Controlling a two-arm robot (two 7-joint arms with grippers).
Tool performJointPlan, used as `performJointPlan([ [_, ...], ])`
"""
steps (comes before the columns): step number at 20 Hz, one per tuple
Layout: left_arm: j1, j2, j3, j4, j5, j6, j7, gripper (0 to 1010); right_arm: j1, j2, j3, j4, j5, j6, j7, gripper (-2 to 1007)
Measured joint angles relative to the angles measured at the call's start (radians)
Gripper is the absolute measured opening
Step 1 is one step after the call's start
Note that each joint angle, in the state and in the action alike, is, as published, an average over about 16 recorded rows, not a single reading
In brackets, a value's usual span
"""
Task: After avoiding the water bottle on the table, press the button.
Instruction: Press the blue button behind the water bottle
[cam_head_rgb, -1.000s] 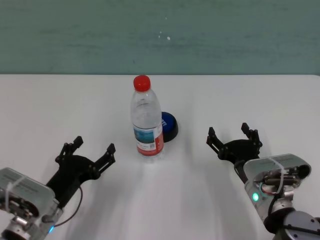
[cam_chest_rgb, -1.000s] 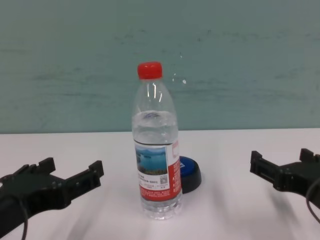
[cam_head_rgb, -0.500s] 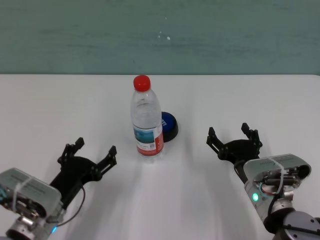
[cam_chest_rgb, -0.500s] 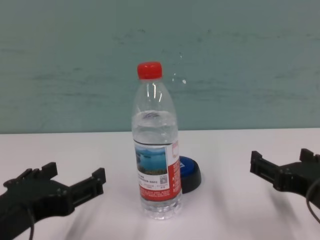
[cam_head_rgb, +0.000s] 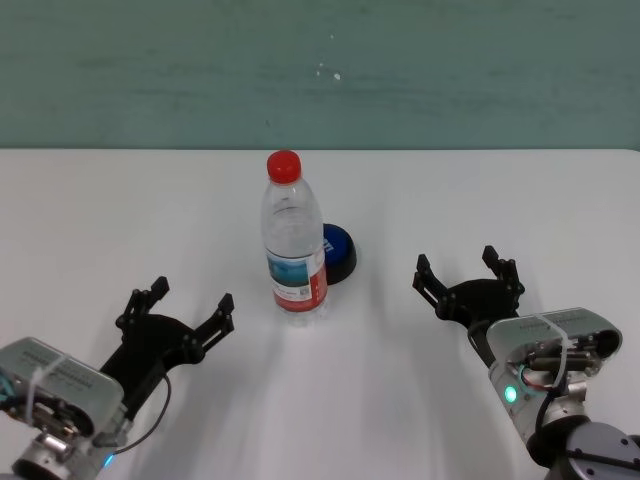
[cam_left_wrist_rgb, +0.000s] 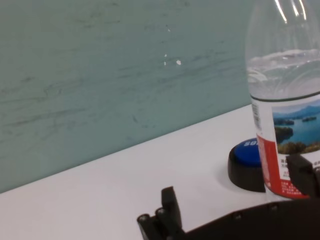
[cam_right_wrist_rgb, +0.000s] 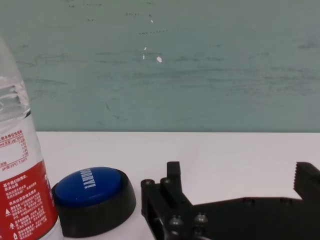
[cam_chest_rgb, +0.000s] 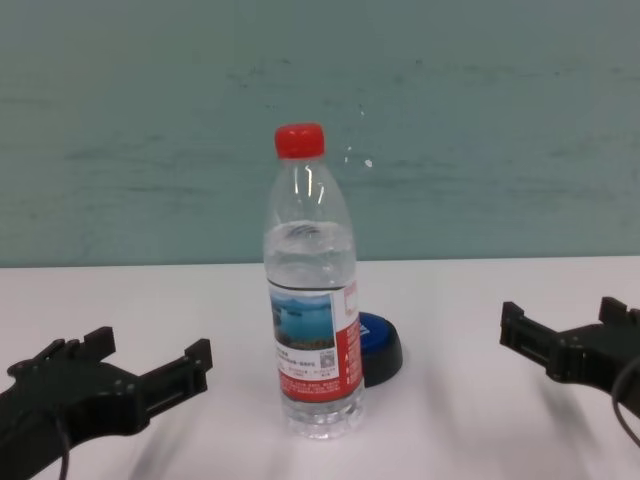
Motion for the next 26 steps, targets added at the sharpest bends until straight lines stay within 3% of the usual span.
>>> performJointPlan([
  [9, -0.001, 0.0, -0.001, 0.001, -0.003, 0.0, -0.001, 1000, -0.001, 0.0, 0.0, -0.001, -0.002, 0.0, 0.001, 1004],
  [14, -0.001, 0.0, -0.001, 0.001, -0.003, 0.0, -0.001, 1000, -0.012, 0.009, 0.003, -0.019, -0.007, 0.003, 0.022, 1004],
  [20, -0.001, 0.0, -0.001, 0.001, -0.004, 0.0, -0.001, 1000, -0.039, 0.038, 0.017, -0.063, 0.003, 0.023, 0.091, 1004],
  [26, -0.001, 0.0, -0.001, 0.001, -0.004, 0.0, -0.001, 1000, -0.065, 0.084, 0.042, -0.113, 0.039, 0.061, 0.199, 1004],
])
